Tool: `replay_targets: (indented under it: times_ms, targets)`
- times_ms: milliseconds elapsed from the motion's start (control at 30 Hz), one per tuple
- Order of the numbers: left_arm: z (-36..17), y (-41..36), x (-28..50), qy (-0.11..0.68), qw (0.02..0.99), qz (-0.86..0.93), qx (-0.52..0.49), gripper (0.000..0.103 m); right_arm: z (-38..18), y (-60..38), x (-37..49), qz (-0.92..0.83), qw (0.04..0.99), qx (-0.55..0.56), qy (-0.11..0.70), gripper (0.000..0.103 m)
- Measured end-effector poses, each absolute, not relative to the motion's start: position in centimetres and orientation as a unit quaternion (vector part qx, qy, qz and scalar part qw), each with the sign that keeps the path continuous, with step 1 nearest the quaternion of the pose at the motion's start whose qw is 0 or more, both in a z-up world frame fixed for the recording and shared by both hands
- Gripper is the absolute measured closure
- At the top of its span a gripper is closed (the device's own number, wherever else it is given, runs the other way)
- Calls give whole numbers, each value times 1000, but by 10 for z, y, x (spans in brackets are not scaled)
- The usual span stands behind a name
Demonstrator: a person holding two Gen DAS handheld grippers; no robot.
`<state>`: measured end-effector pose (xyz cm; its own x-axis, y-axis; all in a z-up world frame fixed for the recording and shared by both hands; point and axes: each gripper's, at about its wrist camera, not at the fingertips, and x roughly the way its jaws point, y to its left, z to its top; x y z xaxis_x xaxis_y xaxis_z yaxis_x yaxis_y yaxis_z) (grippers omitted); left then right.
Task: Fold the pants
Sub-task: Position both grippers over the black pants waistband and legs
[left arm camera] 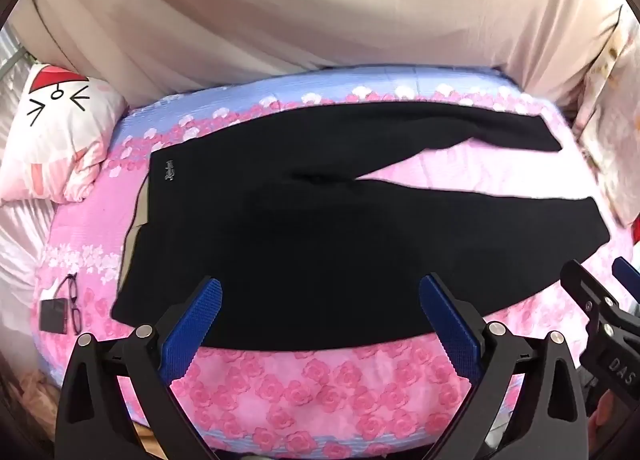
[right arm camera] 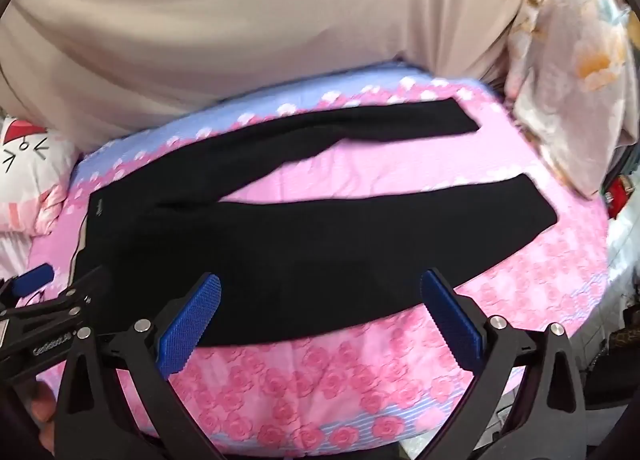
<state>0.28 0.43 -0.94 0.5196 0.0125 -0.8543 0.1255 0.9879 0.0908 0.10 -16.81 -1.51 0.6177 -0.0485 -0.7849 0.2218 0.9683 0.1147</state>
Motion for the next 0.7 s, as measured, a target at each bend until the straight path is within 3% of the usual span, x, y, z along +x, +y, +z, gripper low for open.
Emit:
replay_targets:
  times_ms: [700]
  targets:
    - [-24,-12,55,492,865,-25,91,5,-24,-188,58,-104,886,90,442,5]
